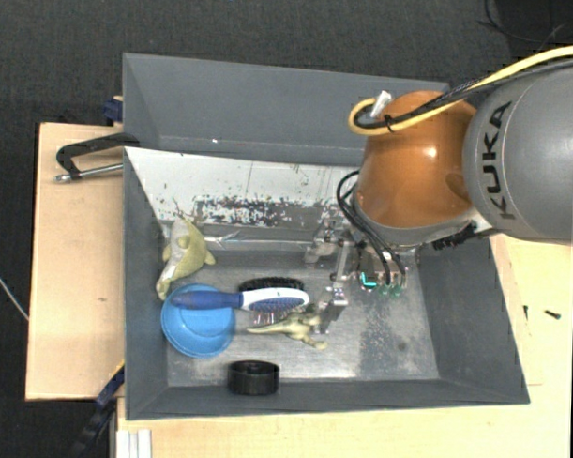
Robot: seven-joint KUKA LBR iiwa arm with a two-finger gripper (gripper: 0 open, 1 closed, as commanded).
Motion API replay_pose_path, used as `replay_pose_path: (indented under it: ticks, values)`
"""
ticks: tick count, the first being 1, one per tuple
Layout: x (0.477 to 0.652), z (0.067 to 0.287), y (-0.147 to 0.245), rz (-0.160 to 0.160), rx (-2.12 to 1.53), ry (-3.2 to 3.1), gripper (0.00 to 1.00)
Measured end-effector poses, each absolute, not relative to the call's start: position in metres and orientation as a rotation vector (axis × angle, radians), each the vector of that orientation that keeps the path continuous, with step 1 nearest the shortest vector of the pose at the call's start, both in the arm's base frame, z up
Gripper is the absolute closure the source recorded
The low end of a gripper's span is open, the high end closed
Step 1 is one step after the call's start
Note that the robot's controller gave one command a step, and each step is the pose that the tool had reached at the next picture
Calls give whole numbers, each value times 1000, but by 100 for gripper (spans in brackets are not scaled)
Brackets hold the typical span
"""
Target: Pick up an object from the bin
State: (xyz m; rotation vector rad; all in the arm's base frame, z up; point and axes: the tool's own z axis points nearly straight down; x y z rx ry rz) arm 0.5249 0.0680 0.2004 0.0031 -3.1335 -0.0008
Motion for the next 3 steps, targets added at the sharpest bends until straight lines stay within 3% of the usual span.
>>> replay_pose_path:
  ticks: [1,2,3]
  values:
    - [546,74,62,-3,115,-3144,0]
    - [547,77,62,-2,113,-3149,100]
    - [552,201,46,-1,163,-3147,100]
